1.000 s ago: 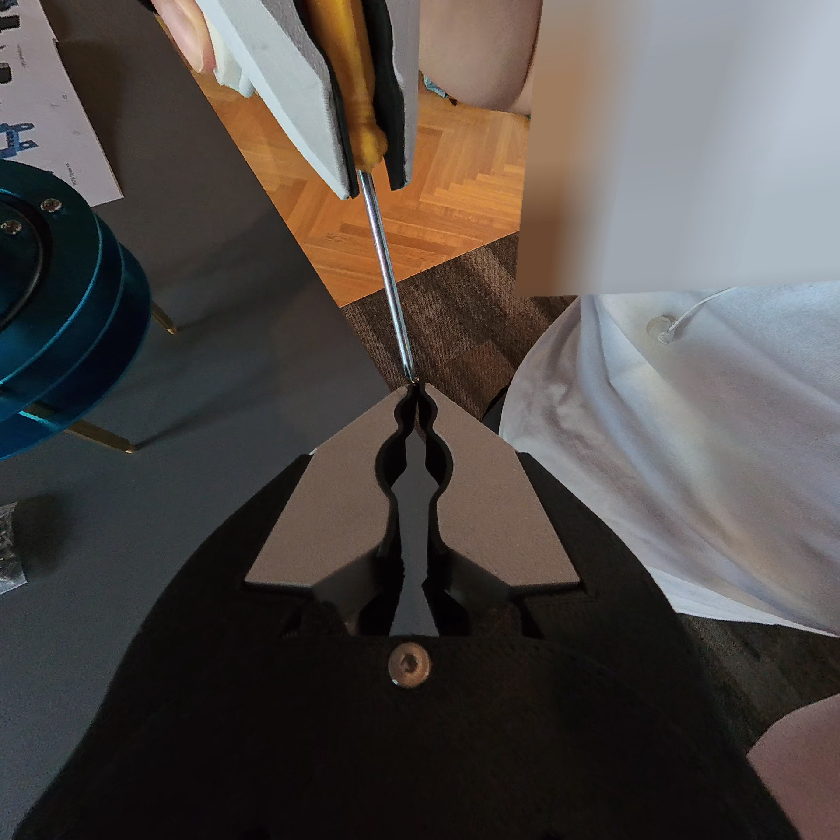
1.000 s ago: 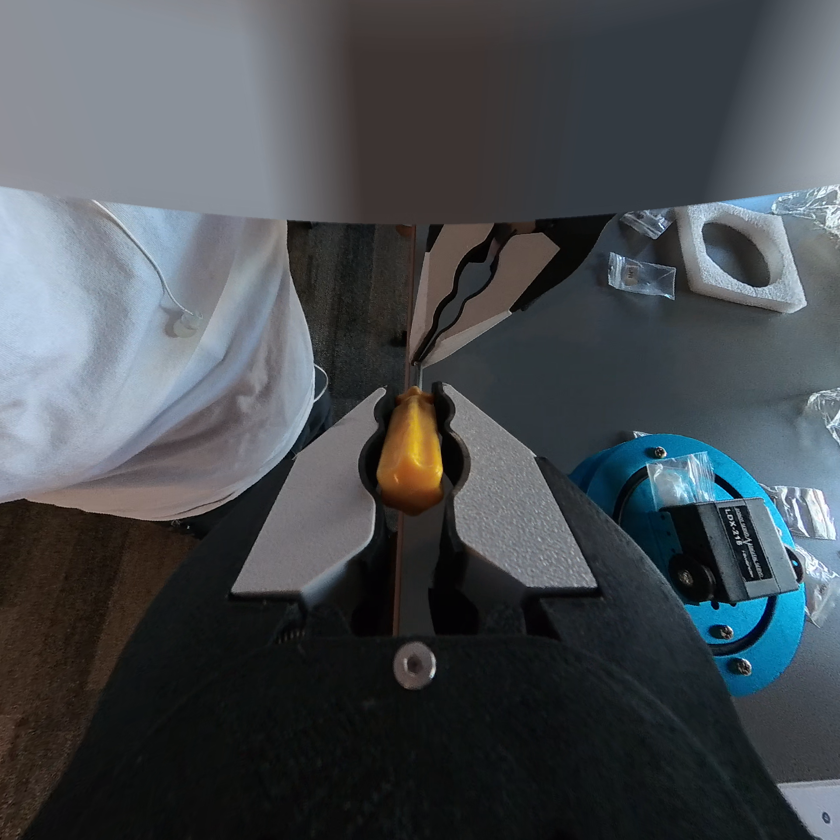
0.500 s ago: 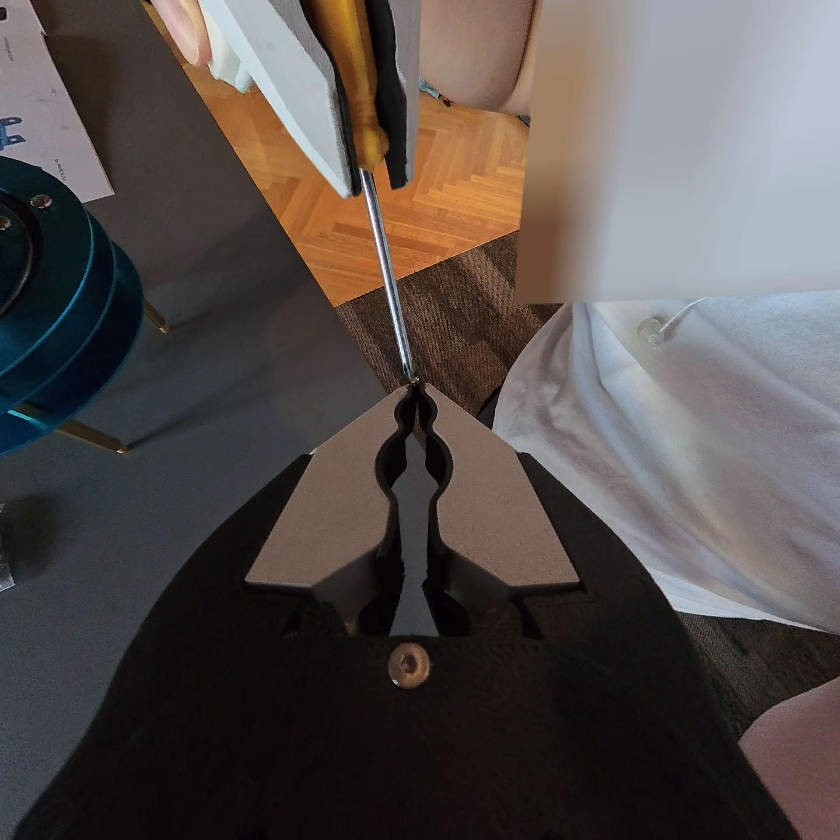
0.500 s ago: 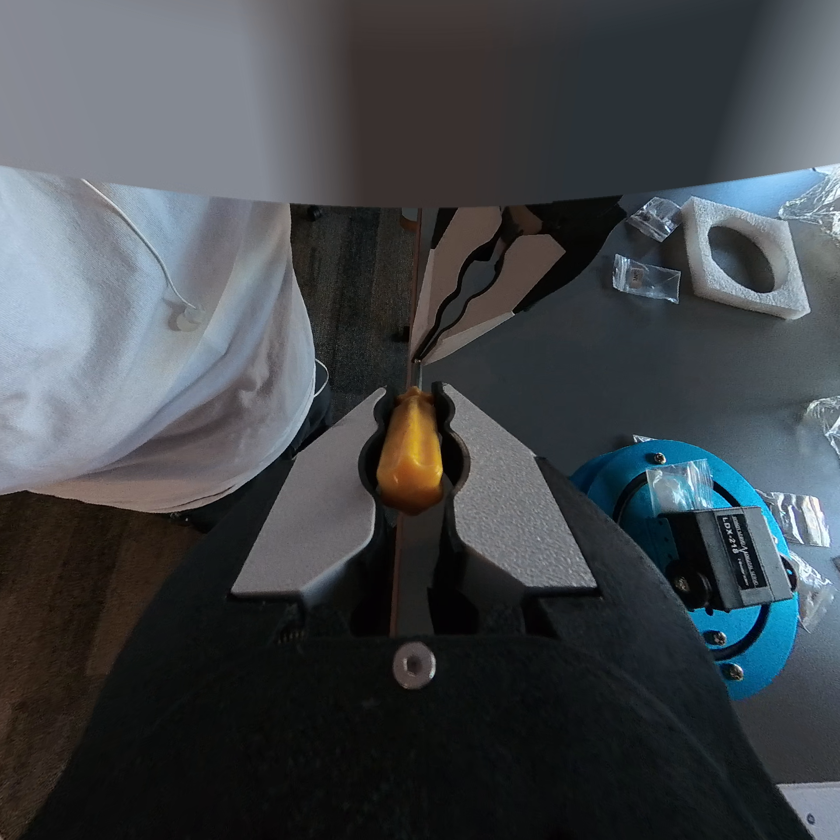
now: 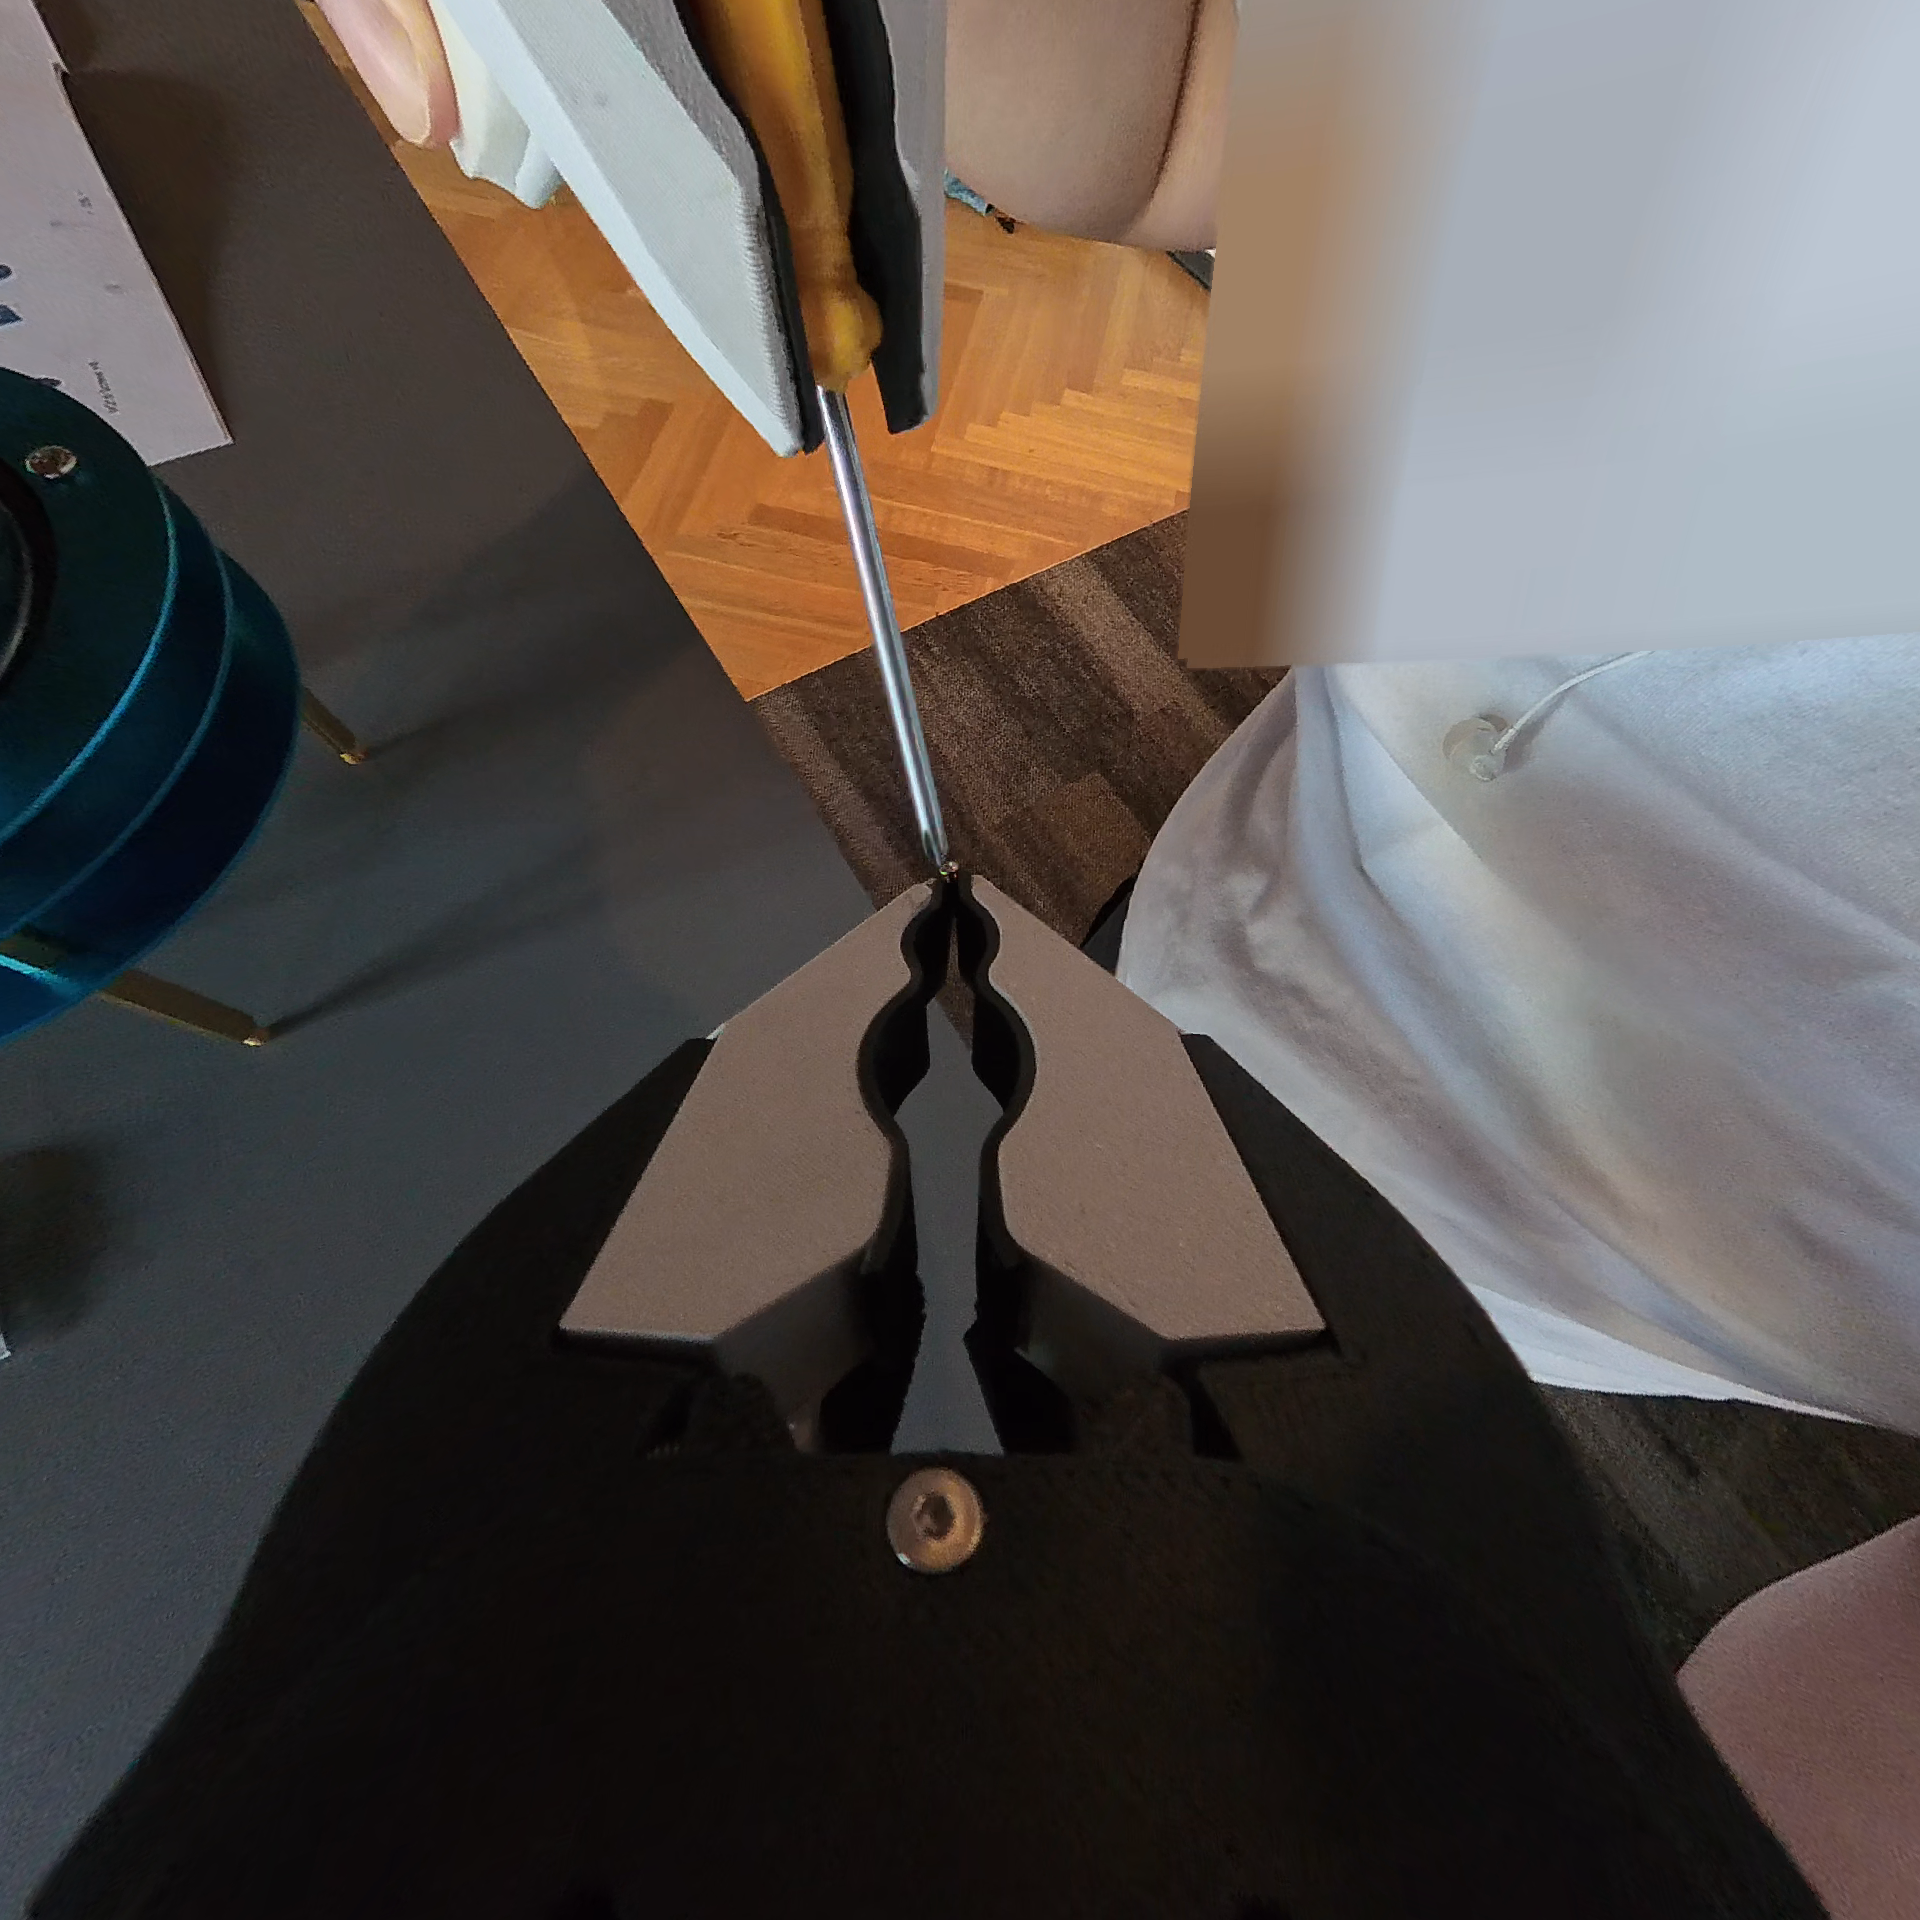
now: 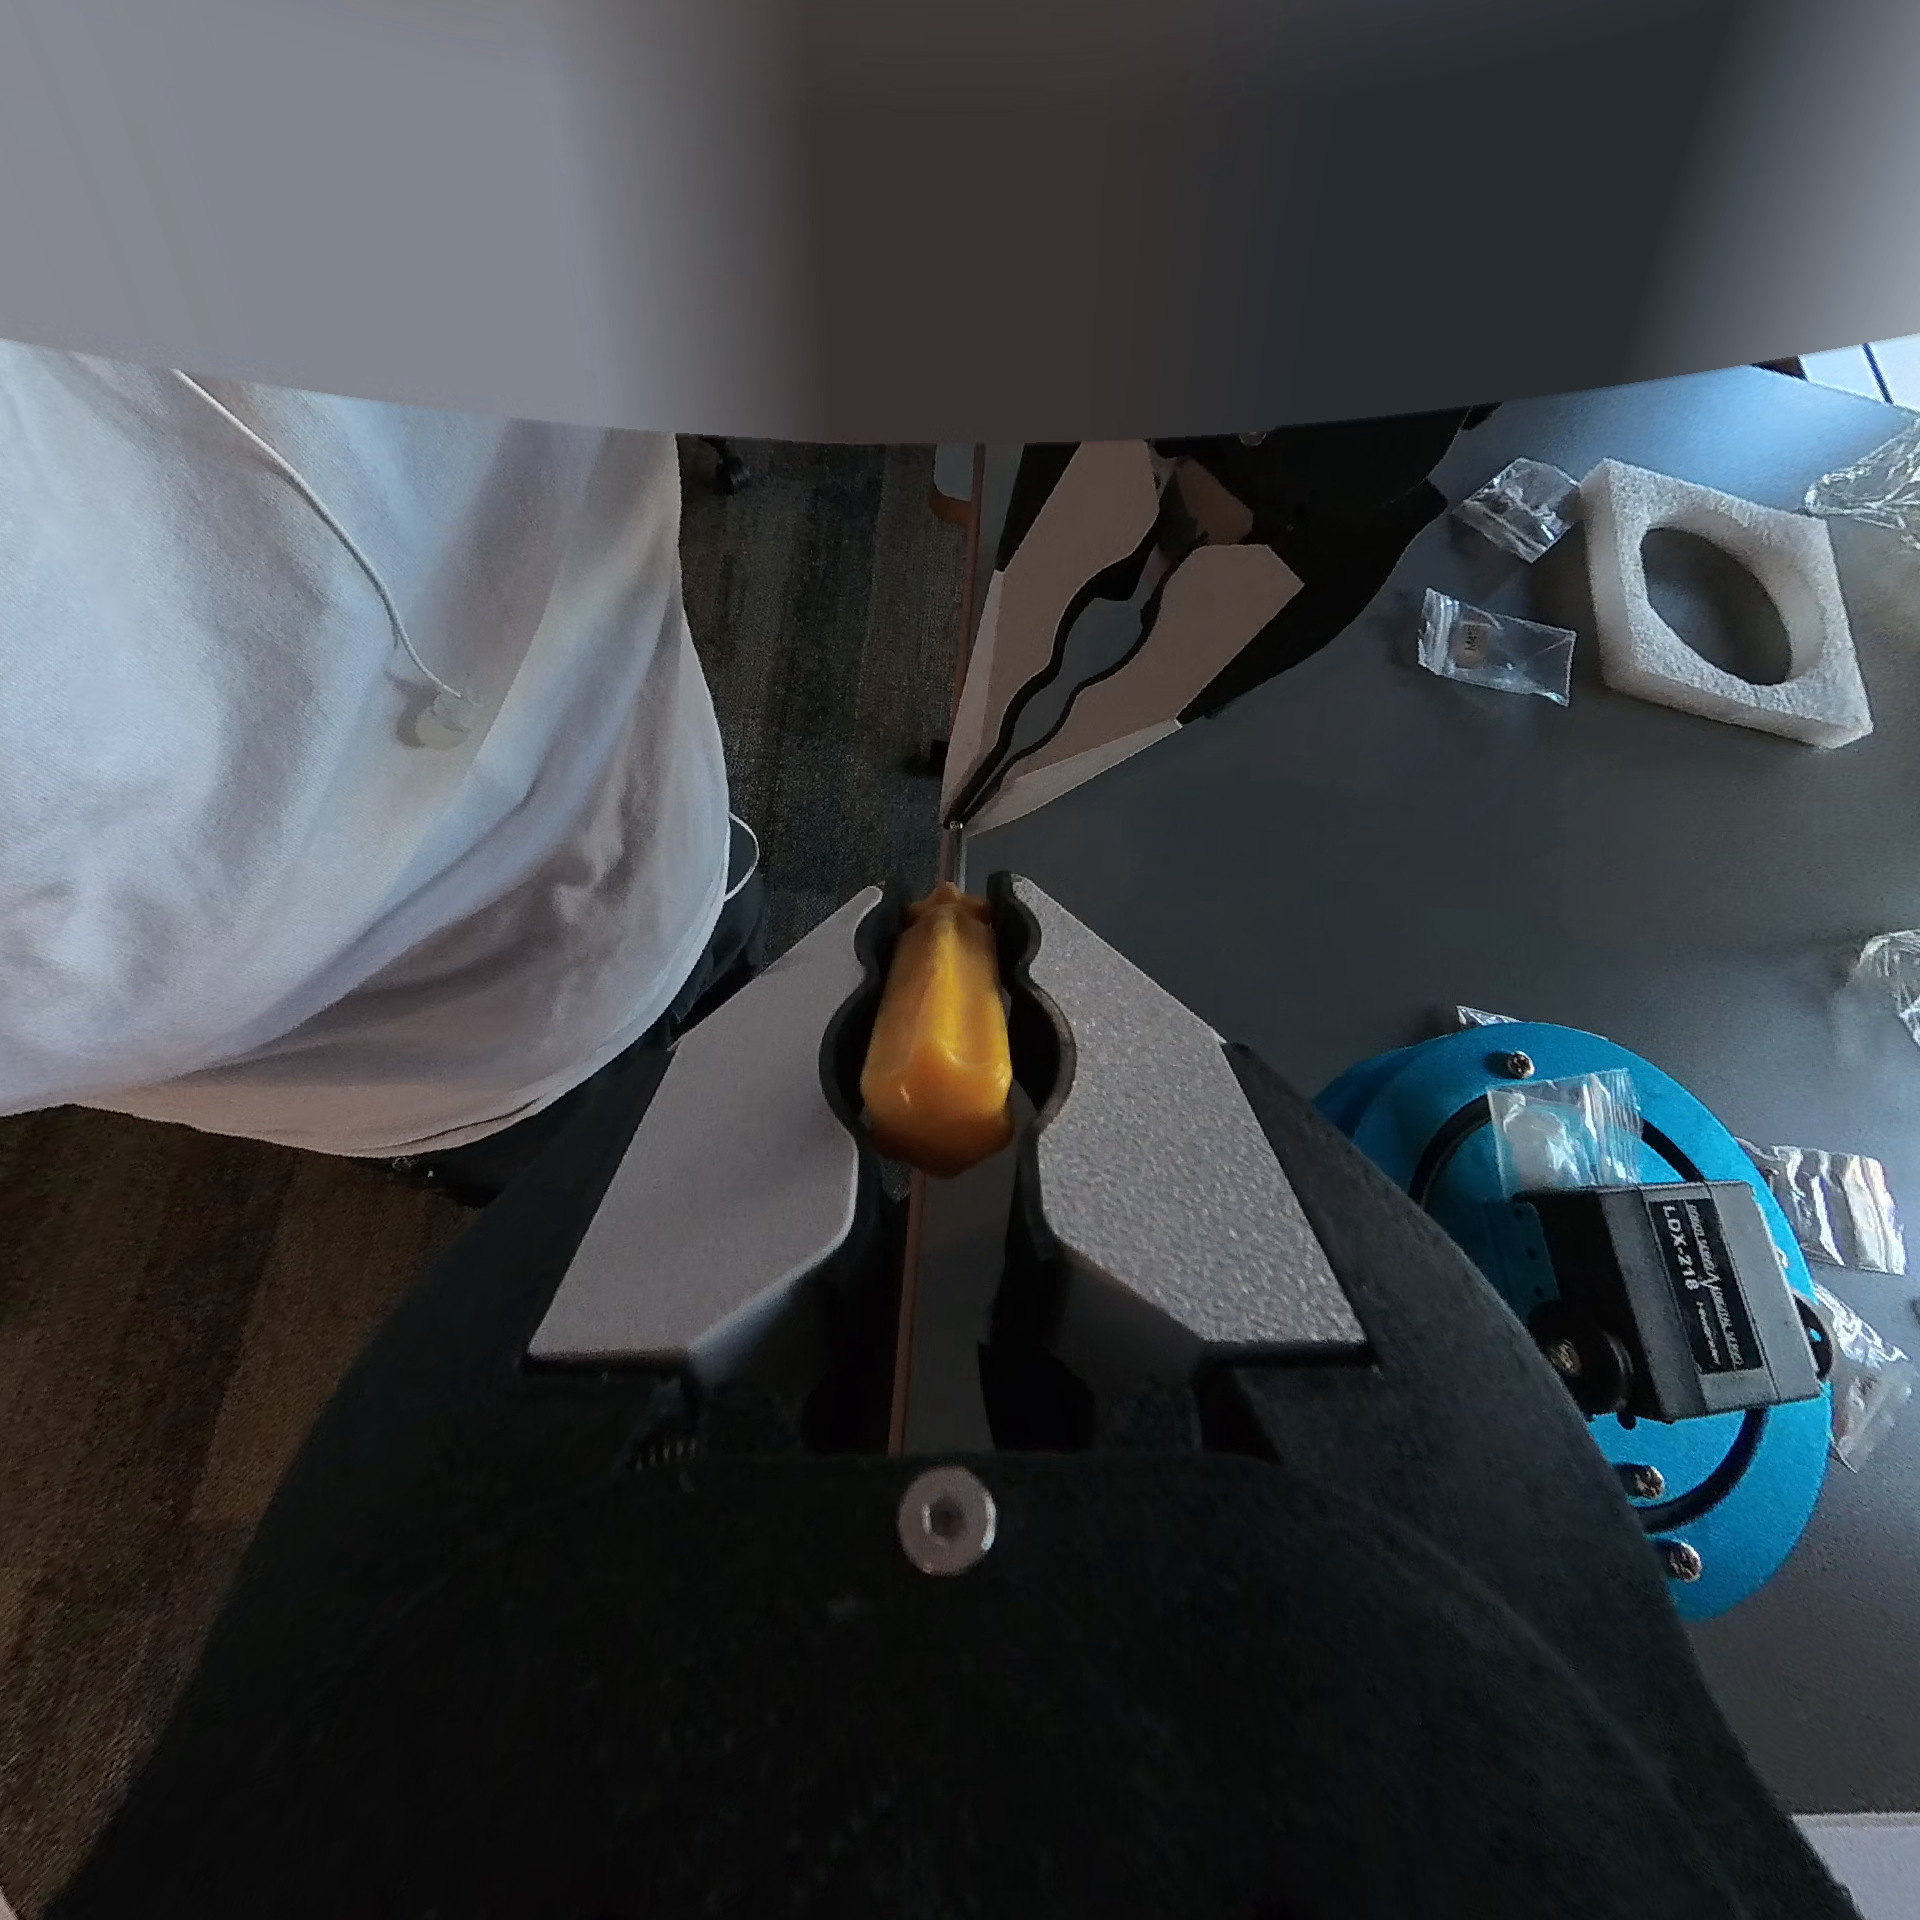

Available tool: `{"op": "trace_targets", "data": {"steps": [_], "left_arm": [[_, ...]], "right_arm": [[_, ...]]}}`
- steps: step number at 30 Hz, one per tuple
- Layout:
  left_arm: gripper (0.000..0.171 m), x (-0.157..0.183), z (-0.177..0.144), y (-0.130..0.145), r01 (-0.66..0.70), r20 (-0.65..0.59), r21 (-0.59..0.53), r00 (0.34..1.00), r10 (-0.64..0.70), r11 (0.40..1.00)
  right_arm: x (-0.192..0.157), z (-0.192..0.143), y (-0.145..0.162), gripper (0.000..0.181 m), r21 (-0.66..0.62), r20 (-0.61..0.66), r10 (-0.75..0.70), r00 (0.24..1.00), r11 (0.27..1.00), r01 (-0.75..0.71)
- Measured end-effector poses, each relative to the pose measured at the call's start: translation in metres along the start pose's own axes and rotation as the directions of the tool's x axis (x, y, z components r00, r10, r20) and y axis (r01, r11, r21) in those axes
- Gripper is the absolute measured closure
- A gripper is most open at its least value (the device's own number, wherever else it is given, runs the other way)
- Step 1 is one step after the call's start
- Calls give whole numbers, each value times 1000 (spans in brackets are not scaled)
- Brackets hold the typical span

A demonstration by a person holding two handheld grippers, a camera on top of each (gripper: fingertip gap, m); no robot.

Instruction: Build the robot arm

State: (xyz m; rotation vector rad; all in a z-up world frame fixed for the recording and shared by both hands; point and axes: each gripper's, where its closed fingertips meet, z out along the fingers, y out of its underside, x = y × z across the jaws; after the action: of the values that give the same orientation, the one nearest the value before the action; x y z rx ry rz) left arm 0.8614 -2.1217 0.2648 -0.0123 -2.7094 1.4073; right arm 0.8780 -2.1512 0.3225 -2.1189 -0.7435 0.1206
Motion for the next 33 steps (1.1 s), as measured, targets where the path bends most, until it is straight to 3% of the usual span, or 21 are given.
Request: {"op": "trace_targets", "data": {"steps": [23, 33], "left_arm": [[171, 7, 1, -1, 13, -46, -3, 999, -13, 1000], [171, 27, -6, -9, 111, -225, 20, 969, -104, 994]], "right_arm": [[-5, 2, -5, 165, -8, 34, -31, 999, 999, 31], [-13, 2, -20, 165, 48, 120, -175, 977, 984, 170]]}}
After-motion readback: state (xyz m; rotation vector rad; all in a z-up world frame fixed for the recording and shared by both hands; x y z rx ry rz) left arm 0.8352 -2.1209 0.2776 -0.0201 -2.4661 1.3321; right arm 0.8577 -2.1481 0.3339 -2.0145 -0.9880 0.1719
